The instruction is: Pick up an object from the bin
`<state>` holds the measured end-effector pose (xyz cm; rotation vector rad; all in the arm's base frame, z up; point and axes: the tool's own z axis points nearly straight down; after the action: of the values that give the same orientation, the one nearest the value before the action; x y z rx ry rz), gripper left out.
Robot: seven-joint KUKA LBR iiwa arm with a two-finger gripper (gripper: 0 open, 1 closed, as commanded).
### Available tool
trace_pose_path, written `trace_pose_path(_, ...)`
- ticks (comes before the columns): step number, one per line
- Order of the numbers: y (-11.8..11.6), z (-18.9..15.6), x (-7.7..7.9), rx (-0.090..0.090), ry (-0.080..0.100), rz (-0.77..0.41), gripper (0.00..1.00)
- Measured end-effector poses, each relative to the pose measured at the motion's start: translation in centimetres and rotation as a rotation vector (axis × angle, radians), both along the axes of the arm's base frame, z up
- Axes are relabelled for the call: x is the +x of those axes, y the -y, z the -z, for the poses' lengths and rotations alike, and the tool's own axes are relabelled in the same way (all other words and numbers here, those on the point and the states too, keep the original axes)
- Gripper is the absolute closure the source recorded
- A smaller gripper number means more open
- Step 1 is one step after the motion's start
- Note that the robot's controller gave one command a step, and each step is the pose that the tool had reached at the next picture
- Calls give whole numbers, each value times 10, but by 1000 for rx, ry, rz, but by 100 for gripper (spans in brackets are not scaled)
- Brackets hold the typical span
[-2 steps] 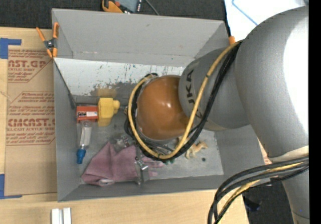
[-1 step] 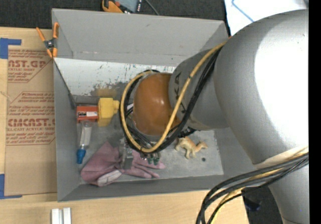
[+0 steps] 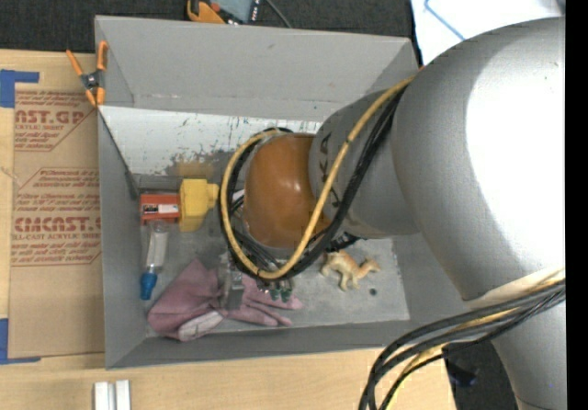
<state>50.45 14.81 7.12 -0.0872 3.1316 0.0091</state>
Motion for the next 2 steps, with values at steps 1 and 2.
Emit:
trace_pose_path(1,0,-100,-5,-1,-7,-13,100)
trace_pose_path(2,-6,-195,5,0,1,-36,100)
